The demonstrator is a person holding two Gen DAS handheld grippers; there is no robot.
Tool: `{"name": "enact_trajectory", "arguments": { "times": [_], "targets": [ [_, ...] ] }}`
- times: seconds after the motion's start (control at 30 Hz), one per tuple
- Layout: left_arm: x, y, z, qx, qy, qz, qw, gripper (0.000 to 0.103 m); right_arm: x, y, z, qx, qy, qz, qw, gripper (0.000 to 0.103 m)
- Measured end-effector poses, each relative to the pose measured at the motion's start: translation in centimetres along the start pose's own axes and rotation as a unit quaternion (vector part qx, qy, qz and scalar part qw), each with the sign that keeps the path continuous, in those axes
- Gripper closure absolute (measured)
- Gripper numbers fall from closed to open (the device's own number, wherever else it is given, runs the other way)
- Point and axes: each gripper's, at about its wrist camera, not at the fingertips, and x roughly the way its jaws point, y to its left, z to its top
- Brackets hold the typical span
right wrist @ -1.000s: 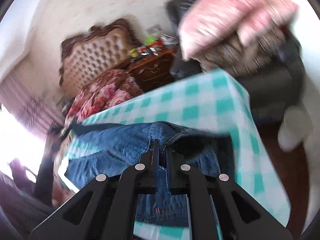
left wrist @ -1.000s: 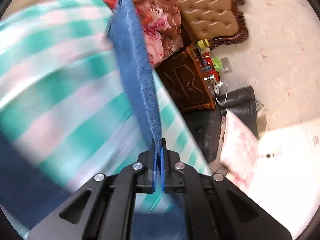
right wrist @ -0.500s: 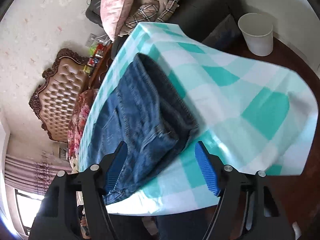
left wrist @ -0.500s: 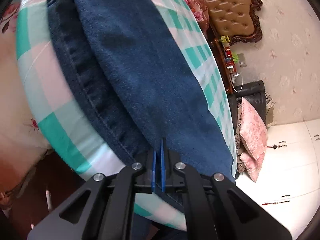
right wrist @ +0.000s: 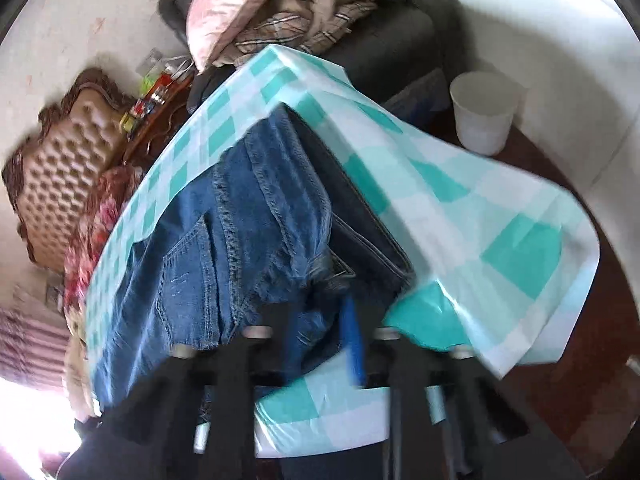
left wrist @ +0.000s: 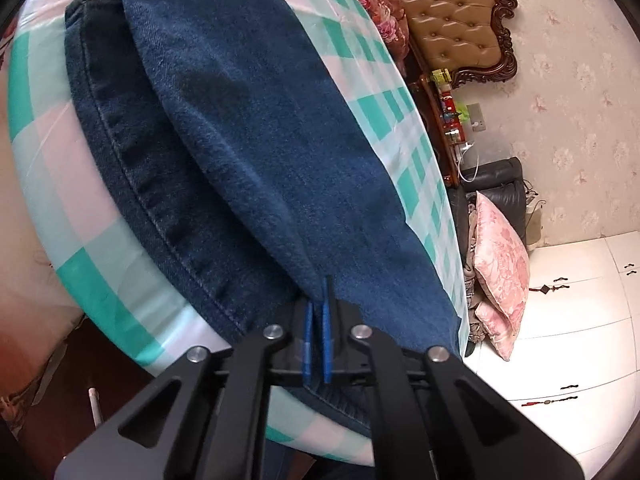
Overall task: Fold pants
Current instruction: 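Lift the held jeans with both tools and lay one leg over the other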
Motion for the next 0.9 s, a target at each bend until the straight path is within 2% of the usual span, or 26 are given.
{"name": "enact_trajectory", "arguments": {
  "times": [0.07,0.13,0.2,0.23,0.3,0.37,0.53,0.63,0.7,0.73,0.8,0.9],
  "targets": [
    [-0.6,-0.2,0.1,-0.009,-0.002,-0.004,0.9999,0.101,-1.6,1.2,0.5,-0.018,-0.023,0.008,1.0,0.096],
    [-2.3,-1.1,-0.2,0.002,-0.014,-0.014,0.9998,0.101,-3.9,2.0,0.9,-0.022,-0.045,0.03,0.998,0.096],
    [-3.6,-1.7,-1.1,0.006,-0.016,-0.023,0.9996,0.101,-5.3,2.2,1.0,-0.028,-0.062,0.024,0.997,0.096],
    [-3.6,-1.4,-1.6,0.006,-0.011,-0.015,0.9998,0.101,-5.4,1.9,1.0,-0.031,-0.067,0.01,0.997,0.096],
    [-2.7,-0.1,-2.0,0.001,0.002,0.002,1.0,0.101,-3.5,0.4,1.0,-0.022,-0.047,-0.016,0.999,0.096],
    [-2.1,1.5,-2.2,-0.025,0.014,-0.005,0.9996,0.101,-1.7,-0.8,1.0,-0.012,-0.026,-0.024,0.999,0.096],
    [-2.1,0.9,-2.3,-0.004,0.006,0.003,1.0,0.101,-1.4,-1.0,0.9,-0.016,-0.027,-0.027,0.999,0.096],
    [-1.2,1.5,-2.3,-0.007,0.012,0.013,0.9998,0.101,0.2,-1.0,0.3,-0.037,-0.017,-0.068,0.997,0.097],
    [-1.0,2.0,-2.4,-0.007,0.013,0.009,0.9998,0.096,1.1,-1.2,-0.3,-0.043,-0.015,-0.087,0.995,0.097],
    [-1.3,2.4,-2.2,-0.01,0.01,0.001,0.9999,0.096,1.3,-1.2,-0.4,-0.045,-0.017,-0.091,0.995,0.097],
    [-2.4,3.0,-1.3,-0.01,-0.008,0.001,0.9999,0.085,1.5,-1.0,-0.6,-0.054,-0.02,-0.101,0.993,0.097],
    [-4.5,5.0,1.3,-0.027,-0.05,0.001,0.9984,0.082,1.7,-0.4,-0.6,-0.066,-0.02,-0.118,0.991,0.097]
  ]
}}
